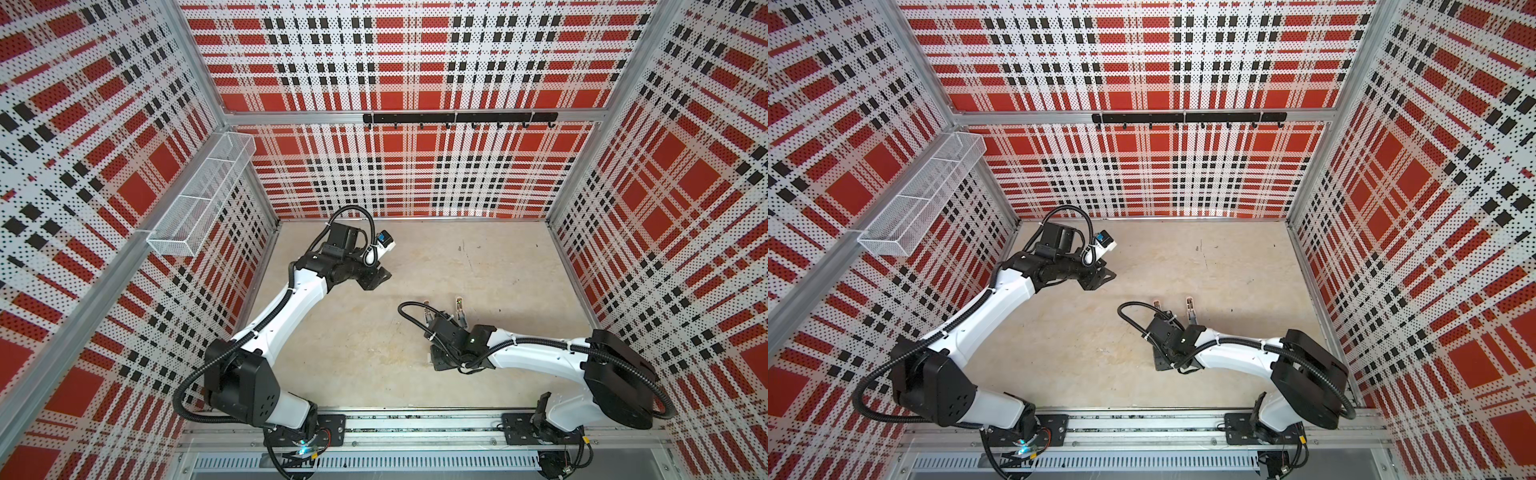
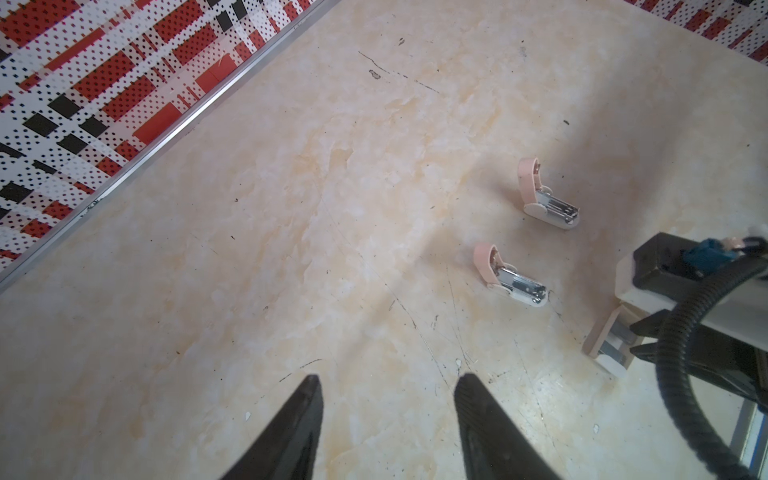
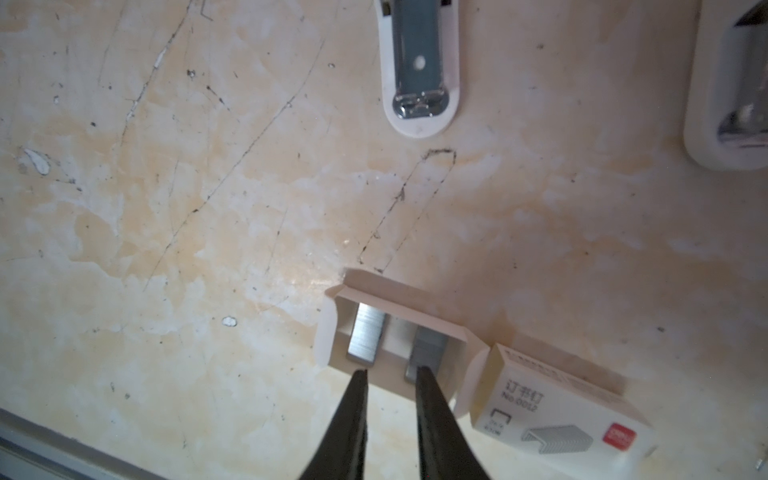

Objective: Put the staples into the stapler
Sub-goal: 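Lower the open right gripper into the white staple box over the staples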

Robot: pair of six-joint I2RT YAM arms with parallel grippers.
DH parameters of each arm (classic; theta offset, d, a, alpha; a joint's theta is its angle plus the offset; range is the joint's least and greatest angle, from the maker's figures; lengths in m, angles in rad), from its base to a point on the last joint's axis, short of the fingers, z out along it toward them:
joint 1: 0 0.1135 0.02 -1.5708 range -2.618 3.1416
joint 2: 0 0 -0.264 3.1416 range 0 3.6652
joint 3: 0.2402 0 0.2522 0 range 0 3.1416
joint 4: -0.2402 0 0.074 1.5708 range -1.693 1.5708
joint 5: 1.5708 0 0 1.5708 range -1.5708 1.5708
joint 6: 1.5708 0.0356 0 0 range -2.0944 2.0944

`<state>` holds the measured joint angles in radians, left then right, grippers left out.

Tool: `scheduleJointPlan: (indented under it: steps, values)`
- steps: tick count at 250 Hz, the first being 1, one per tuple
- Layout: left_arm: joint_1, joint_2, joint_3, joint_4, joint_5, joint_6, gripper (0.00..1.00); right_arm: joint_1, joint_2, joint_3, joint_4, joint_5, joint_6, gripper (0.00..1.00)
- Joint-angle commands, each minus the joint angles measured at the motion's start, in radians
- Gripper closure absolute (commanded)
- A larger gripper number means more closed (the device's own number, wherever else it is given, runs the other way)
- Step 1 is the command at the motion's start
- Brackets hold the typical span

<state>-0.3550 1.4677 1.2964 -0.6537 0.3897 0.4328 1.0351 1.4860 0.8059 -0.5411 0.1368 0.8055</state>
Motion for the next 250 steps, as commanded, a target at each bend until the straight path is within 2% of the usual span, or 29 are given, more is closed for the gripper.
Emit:
scheduleJointPlan:
  steps: [1, 250]
  values:
    - [0.004, 0.013, -0.008, 0.020, 0.021, -0.012, 0.44, 0.007, 0.011, 0.018, -0.022, 0.034, 0.022, 0.75]
    - [0.021, 0.011, -0.024, 0.038, 0.042, -0.012, 0.44, 0.007, 0.072, 0.054, -0.051, 0.042, 0.021, 0.73]
